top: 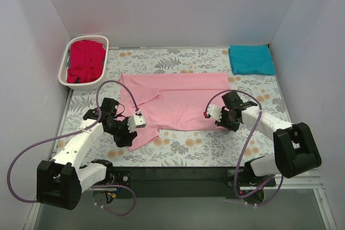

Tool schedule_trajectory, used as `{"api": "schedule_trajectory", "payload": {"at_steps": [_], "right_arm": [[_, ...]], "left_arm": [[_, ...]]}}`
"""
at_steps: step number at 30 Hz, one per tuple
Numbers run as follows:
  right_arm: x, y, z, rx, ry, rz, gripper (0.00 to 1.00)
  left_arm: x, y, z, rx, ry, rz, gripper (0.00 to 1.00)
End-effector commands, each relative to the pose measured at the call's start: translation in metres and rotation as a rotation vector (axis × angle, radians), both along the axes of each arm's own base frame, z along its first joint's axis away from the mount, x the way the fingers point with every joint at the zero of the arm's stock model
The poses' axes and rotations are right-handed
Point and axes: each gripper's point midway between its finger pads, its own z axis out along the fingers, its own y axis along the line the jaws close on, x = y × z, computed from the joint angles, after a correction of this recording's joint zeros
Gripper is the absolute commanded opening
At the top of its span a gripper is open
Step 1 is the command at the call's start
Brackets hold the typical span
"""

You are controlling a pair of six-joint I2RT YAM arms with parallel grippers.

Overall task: Fold and stack the t-shirts
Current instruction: Fold the tshirt

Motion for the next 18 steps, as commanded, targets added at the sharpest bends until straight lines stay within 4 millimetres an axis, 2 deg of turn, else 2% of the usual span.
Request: {"api": "schedule_trajectory", "payload": {"at_steps": [1,2,3,5,10,12,18], "right_arm": [[-0.004,0.001,-0.017,-0.005,0.032,0.004,0.25],[-0.003,-0.005,-0.018,-0.032,0.027,-0.004,0.19],[-0.004,-0.005,-0.019,-0.034,0.027,-0.003,0.09],[-0.004,-0.007,-0.019,-0.043,0.022,-0.009,0.01],[-0.001,-0.005,-0.013,-0.035,0.011,-0.015,0.01],[0.001,-0.004,-0.009,-0.028,0.011,-0.021,0.01],[0.001,-0.002,-0.006,-0.018,0.017,-0.029,0.01]], "left_arm": [[-0.007,-0.005,-0.009,0.01,-0.005,-0.037,0.44],[-0.009,-0.005,-0.012,0.016,-0.004,-0.042,0.44],[-0.01,-0.005,-0.014,0.022,0.0,-0.044,0.44],[-0.014,-0.007,-0.02,0.035,0.003,-0.06,0.44],[-0.015,-0.01,-0.033,0.065,-0.03,-0.091,0.44],[-0.019,-0.007,-0.04,0.091,-0.034,-0.096,0.41],[-0.01,-0.007,-0.05,0.122,-0.104,-0.087,0.4]]}}
